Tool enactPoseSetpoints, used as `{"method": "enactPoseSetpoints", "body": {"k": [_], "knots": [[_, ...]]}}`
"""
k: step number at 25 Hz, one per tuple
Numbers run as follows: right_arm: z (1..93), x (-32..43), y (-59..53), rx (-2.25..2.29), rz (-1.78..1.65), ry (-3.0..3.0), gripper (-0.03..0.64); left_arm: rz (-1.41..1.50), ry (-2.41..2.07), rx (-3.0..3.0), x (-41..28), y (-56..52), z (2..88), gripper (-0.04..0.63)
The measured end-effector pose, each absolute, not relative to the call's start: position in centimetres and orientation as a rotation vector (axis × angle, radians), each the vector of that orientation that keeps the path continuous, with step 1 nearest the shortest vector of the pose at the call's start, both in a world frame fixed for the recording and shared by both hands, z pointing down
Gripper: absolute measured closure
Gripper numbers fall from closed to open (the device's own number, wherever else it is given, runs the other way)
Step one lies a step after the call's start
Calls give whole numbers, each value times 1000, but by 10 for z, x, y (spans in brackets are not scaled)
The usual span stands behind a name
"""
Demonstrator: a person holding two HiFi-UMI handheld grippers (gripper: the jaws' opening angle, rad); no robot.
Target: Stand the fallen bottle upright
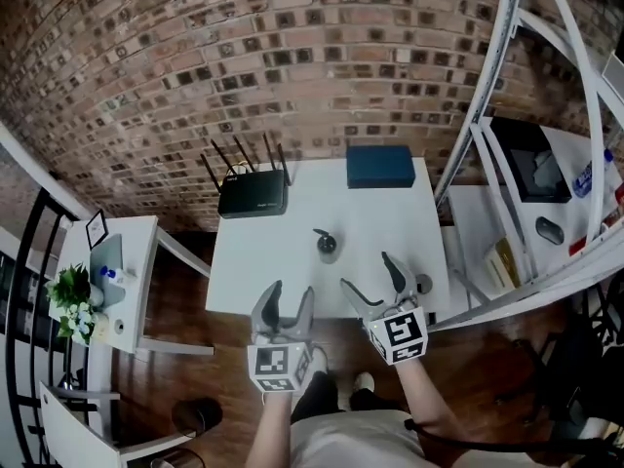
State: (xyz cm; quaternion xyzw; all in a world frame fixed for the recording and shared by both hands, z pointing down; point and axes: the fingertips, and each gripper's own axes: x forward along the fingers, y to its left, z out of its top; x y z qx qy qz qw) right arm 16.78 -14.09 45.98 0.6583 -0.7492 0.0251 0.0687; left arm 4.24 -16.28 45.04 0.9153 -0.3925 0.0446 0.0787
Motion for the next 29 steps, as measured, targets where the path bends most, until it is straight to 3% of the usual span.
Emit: {"method": "enactPoseSetpoints", "body": {"k": [9,29], "knots": [[439,163,-122,2199,62,-2045,236,49,-1271,2776,5,-160,421,275],[435,93,-121,2256,74,-1921,236,45,-1218,2818,-53,-182,424,265]]}}
